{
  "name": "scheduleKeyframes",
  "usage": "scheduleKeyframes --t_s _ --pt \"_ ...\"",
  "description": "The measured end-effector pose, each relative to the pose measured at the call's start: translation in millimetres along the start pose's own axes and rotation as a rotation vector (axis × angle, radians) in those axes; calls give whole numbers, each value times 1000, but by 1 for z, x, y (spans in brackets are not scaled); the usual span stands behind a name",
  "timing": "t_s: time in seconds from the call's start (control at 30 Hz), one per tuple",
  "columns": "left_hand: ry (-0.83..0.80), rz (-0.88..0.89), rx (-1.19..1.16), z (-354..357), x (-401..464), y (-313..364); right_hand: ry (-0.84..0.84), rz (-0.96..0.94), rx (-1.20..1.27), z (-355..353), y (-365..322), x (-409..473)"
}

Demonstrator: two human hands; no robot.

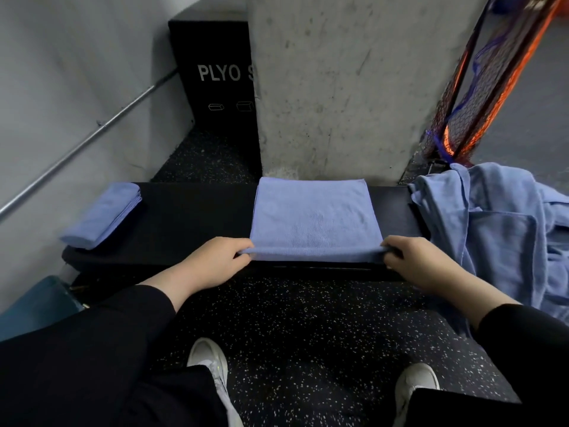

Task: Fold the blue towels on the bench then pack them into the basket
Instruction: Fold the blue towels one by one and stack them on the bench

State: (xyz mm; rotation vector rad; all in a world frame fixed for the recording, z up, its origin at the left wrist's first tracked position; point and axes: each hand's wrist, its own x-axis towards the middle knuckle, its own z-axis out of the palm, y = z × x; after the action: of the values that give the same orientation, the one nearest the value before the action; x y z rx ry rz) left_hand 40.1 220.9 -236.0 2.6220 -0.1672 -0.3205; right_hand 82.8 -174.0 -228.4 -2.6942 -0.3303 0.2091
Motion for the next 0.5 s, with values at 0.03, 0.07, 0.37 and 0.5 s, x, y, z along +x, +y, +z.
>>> scheduleKeyframes --t_s 0.03,0.07,0.37,0.5 --pt "-2 -24 -79 -3 -2 3 -18 19 56 -5 0 -1" --pt "1 -39 -158 -7 -5 6 -33 33 117 -9 0 -1" --pt "84 -169 -642 -19 -6 8 -44 125 555 -20 -1 -2" --pt "161 -217 -706 -16 14 12 56 151 653 -18 -7 15"
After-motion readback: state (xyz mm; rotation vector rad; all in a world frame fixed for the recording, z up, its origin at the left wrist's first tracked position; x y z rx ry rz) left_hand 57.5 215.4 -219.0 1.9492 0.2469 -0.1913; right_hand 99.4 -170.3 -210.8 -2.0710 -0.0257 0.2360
